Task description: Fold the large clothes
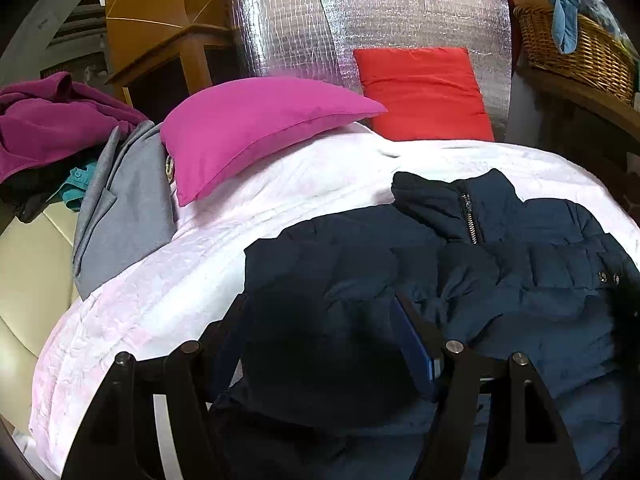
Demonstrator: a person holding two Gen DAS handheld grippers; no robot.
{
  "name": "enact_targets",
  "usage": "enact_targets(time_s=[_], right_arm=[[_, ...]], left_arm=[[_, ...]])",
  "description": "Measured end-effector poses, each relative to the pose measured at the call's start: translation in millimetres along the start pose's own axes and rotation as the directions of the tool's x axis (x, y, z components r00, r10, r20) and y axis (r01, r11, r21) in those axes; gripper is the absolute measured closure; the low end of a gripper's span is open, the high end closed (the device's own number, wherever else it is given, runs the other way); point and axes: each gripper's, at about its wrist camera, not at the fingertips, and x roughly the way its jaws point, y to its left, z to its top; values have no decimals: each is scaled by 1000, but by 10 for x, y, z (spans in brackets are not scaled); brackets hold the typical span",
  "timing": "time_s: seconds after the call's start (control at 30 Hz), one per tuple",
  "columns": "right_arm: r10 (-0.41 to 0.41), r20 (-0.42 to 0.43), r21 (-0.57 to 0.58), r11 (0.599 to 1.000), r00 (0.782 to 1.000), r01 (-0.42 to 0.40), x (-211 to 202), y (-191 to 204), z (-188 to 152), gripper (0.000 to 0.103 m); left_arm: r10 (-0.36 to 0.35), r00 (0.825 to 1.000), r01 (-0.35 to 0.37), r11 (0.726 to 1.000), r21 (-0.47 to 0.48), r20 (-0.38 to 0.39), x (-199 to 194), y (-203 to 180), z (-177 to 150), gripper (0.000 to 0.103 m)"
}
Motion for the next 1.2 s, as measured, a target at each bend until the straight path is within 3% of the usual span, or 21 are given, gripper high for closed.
enact_targets(time_s=[0.17,0.27,0.3,0.33,0.4,0.57,0.73,0.9,1.0,1.1,1.17,1.2], right_arm=[[122,-14,112,986,992,-120,-82,-192,76,87],[221,60,189,955,973,-228,-202,-379,181,85],[228,83,202,949,970,-240,-217,-424,212,79],[227,108,215,945,968,-245,-214,-475,251,66],[232,133,234,937,964,-258,-151,-556,322,56],[272,95,238,928,958,-287,139,-556,389,56],[254,116,211,938,960,-273,143,-491,388,91],[248,206,126,953,947,-277,-168,-344,400,91],[202,102,187,958,974,-218,9,-419,373,87],[245,69,263,931,967,-255,32,-543,356,87],[264,75,274,922,962,-274,-84,-578,354,75],[276,84,271,918,957,-289,-151,-584,333,56]], left_arm=[[-6,998,3,999,-53,-66,133,139,18,27],[-53,991,34,987,-157,-119,269,338,13,27],[-67,989,43,983,-181,-129,303,375,3,27],[-84,986,52,978,-204,-147,359,414,-9,27],[-92,979,52,974,-219,-181,446,428,-35,27],[-62,965,21,987,-161,-254,596,274,-126,27],[-49,968,16,991,-135,-244,564,216,-126,27],[-52,973,20,990,-142,-226,508,245,-101,27],[-33,967,5,994,-112,-254,562,222,-136,27],[-36,965,8,994,-110,-260,563,241,-136,27],[-47,966,16,992,-122,-256,530,276,-124,27],[-53,966,20,991,-129,-254,516,290,-120,27]])
